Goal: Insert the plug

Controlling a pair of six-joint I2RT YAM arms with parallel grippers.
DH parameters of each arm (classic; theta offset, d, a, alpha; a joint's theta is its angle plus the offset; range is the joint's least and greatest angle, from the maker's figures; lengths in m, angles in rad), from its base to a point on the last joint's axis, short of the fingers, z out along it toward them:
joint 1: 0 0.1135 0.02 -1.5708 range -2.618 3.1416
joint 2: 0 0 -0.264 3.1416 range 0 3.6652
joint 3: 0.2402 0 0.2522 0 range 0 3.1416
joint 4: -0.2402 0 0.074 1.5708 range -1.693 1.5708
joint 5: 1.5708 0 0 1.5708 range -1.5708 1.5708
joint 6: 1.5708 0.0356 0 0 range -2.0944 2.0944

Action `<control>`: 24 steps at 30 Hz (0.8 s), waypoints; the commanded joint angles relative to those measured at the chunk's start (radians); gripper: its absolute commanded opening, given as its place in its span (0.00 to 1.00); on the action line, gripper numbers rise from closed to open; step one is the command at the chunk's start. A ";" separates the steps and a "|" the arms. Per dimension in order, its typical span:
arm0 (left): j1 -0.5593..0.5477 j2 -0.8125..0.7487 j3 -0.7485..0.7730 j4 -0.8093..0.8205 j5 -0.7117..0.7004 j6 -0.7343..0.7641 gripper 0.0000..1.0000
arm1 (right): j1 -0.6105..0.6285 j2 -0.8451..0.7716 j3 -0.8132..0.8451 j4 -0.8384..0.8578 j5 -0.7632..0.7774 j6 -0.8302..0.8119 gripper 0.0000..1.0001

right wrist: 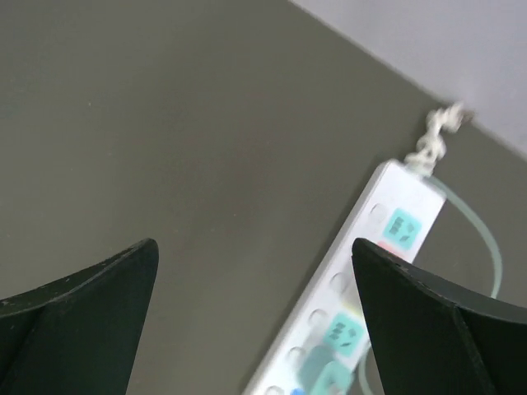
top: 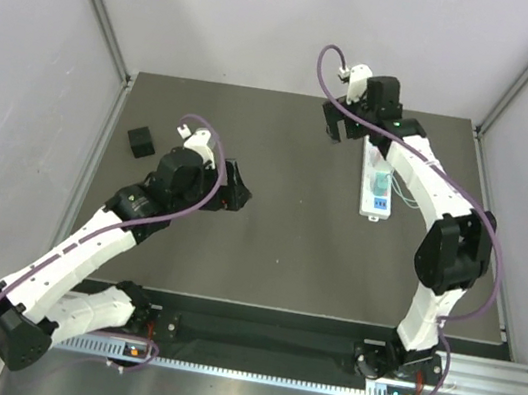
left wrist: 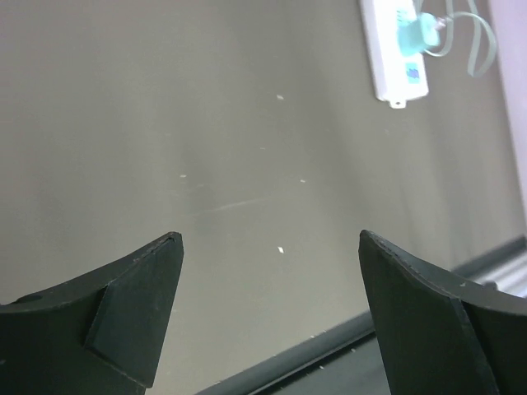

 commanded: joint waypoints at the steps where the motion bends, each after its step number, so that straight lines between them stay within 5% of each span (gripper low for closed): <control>1: 0.007 -0.014 0.046 -0.029 -0.107 -0.008 0.91 | 0.021 0.057 -0.029 -0.083 0.173 0.256 1.00; 13: 0.016 0.054 0.102 -0.049 -0.118 -0.041 0.88 | 0.015 0.106 -0.245 -0.136 0.349 0.325 1.00; 24: 0.070 0.166 0.214 -0.078 -0.151 -0.028 0.88 | -0.042 -0.188 -0.578 -0.153 0.412 0.406 1.00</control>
